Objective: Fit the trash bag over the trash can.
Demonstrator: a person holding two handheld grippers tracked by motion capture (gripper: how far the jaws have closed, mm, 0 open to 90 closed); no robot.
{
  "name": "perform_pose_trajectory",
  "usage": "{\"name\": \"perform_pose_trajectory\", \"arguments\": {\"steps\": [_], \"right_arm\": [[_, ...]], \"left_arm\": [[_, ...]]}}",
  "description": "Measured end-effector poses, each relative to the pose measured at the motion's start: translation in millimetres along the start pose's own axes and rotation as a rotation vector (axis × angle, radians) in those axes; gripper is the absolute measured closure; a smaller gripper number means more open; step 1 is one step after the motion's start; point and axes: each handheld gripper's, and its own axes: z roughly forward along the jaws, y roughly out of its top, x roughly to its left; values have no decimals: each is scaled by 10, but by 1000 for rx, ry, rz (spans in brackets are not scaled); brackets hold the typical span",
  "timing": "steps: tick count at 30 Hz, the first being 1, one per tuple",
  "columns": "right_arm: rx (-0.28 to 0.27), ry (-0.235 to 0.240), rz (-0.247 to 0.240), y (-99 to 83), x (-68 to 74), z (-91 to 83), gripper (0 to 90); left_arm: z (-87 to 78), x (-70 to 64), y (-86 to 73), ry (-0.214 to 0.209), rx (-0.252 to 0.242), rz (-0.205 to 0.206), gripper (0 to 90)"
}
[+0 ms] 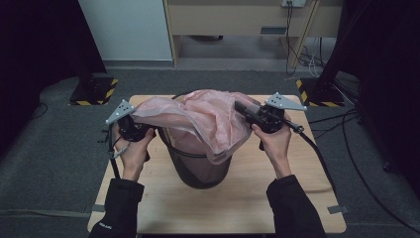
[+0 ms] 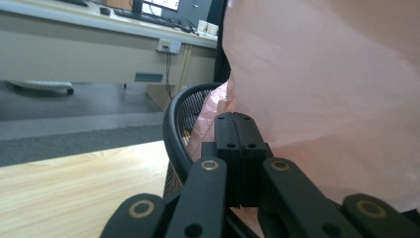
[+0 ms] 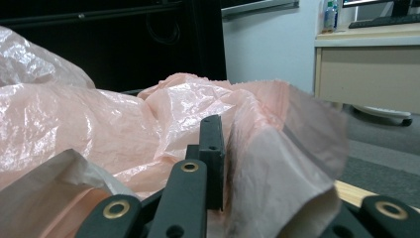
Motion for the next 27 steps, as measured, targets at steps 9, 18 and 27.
{"name": "perform_pose_trajectory", "arguments": {"steps": [9,18,27], "right_arm": [[28,-29,-50,18,18,44,701],[39,-38,-54,1,5,93,728],[60,-52,-41,11,56,-78,759]], "left_arm": [[-120,63,-22,72,-59,26,879],[-70,73,-9,102,-22,47,745],[-86,10,-51,76,-31,47,749]]}}
